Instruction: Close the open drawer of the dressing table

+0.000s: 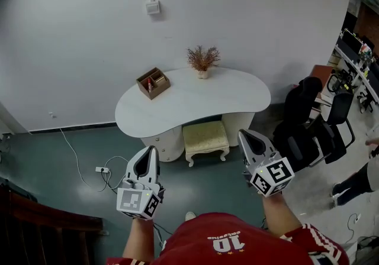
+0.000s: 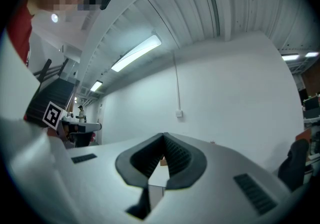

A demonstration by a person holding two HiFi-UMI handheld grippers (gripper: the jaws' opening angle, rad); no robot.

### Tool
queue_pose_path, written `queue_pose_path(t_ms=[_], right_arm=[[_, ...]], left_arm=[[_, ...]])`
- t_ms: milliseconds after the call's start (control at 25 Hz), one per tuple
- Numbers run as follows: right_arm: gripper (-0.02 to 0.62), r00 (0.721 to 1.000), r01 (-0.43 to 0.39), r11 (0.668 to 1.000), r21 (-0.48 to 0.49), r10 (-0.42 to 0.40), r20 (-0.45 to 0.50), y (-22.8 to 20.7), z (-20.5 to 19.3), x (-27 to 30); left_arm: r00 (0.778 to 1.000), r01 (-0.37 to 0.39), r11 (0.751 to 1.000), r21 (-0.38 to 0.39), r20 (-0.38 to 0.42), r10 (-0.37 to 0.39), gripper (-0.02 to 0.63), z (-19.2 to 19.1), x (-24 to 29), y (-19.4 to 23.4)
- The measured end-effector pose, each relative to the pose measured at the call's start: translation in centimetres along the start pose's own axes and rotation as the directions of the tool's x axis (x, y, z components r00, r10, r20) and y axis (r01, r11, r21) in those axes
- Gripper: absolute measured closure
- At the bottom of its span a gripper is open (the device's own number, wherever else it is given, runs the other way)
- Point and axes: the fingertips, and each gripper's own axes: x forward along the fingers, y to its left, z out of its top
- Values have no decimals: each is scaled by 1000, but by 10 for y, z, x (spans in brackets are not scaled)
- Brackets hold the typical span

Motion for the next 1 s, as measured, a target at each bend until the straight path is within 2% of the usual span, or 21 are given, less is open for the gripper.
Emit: queue_pose_path(t_ms=[1000], right_arm=[[597, 1000, 19, 1000, -16, -19, -7, 0, -2, -1]], left_arm=[[1000, 29, 1000, -8, 3, -29, 620, -2, 8, -5]])
